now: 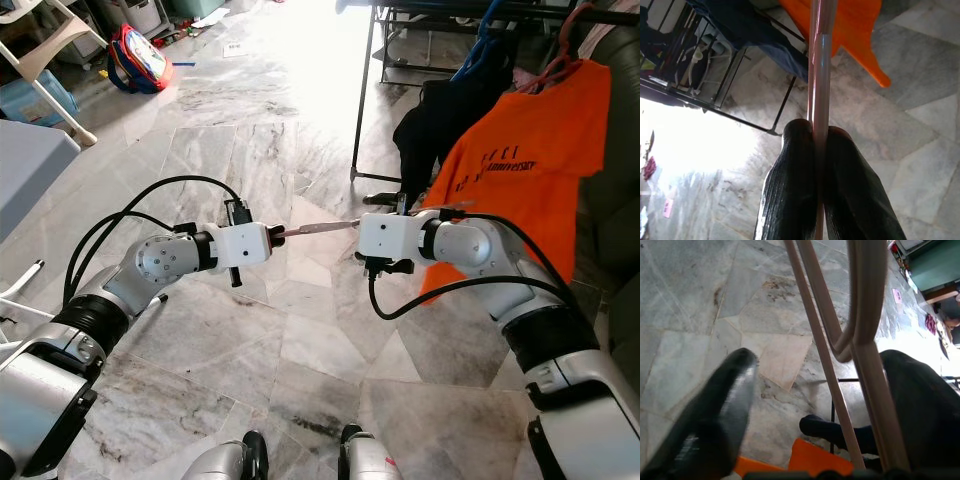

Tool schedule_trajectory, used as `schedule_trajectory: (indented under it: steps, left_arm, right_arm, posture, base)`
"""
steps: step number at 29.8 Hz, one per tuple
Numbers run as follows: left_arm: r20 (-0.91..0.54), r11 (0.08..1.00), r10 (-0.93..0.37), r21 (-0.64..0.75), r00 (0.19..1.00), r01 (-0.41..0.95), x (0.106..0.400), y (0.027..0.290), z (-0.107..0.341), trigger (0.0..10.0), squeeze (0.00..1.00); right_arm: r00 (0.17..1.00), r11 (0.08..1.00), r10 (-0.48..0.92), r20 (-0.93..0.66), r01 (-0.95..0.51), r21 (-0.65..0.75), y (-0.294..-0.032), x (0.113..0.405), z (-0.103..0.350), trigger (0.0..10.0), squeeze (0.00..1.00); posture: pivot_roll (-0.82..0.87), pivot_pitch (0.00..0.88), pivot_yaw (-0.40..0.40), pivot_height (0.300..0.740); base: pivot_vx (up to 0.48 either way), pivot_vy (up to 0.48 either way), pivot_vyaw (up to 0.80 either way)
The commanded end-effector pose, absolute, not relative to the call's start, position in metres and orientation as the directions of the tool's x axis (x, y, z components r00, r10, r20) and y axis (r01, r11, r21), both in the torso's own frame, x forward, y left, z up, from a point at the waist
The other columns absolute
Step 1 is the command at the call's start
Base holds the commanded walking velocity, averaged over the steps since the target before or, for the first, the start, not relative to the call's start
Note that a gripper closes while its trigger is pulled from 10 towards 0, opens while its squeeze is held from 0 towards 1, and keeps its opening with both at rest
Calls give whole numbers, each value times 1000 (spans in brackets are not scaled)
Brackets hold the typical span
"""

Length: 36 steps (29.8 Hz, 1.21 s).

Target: Hang hanger

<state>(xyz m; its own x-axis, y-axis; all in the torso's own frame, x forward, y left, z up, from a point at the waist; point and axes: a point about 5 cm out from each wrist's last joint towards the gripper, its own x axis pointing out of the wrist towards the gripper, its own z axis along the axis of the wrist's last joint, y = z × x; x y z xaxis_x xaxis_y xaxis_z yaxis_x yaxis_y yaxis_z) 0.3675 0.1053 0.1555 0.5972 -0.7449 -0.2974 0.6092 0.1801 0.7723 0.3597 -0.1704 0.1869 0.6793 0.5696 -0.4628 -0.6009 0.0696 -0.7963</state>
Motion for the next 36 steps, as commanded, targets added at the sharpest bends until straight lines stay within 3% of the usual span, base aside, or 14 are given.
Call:
schedule_trajectory:
  steps: [1,12,13,14,15,16,18,19,22,23,25,26,36]
  left_arm:
    - [-305,158,-744,784,594,600,368,105,157,10000,0]
    - [-320,136,-730,798,604,588,370,108,155,10000,0]
    - [-321,136,-729,798,605,587,369,109,155,10000,0]
    - [-323,134,-727,798,606,587,369,109,154,10000,0]
    - [-323,134,-727,798,606,587,369,109,154,10000,0]
    - [-327,131,-724,799,607,587,369,110,152,10000,0]
    - [-330,128,-723,799,607,587,369,111,152,10000,0]
    - [-333,127,-721,799,608,588,369,111,150,10000,0]
    - [-334,126,-720,799,608,588,368,112,150,10000,0]
    - [-337,126,-717,798,610,589,368,112,148,10000,0]
    - [-338,125,-716,798,610,589,368,112,148,10000,0]
    - [-338,125,-716,798,611,589,368,112,147,10000,0]
    - [-339,133,-711,796,616,591,368,114,146,10000,0]
  right_arm:
    - [676,38,575,-461,-585,-810,-166,362,188,0,0]
    - [675,-23,522,-522,-600,-799,-180,367,191,0,0]
    - [672,-20,520,-527,-607,-795,-182,367,192,2745,0]
    - [671,-19,519,-530,-610,-792,-184,367,194,4392,0]
    - [671,-19,519,-530,-610,-792,-184,367,194,4392,0]
    - [668,-25,516,-536,-613,-789,-186,367,196,8549,0]
    - [667,-30,514,-540,-615,-788,-187,367,197,8549,0]
    - [667,-31,513,-540,-614,-789,-188,367,199,10000,0]
    - [668,-30,514,-538,-612,-790,-188,368,201,10000,0]
    - [664,-32,519,-538,-614,-788,-188,369,203,8000,0]
    - [660,-34,521,-541,-617,-786,-188,369,203,8000,0]
    - [650,-34,527,-547,-627,-778,-188,368,203,0,0]
    - [625,-25,543,-561,-655,-755,-187,366,199,0,0]
  posture:
    - [-81,237,98,740]
    - [-75,233,91,740]
    - [-75,233,90,740]
    - [-76,234,90,740]
    - [-76,234,90,740]
    - [-78,233,90,740]
    - [-79,232,89,740]
    - [-80,234,90,740]
    - [-80,234,90,740]
    - [-85,233,88,740]
    - [-85,233,88,740]
    - [-85,233,88,740]
    - [-83,234,91,740]
  base:
    - [0,0,0]
    - [0,0,0]
    - [0,0,0]
    - [0,0,0]
    - [0,0,0]
    - [0,0,0]
    - [0,0,0]
    - [0,0,0]
    - [0,0,0]
    - [0,0,0]
    - [0,0,0]
    - [0,0,0]
    - [0,0,0]
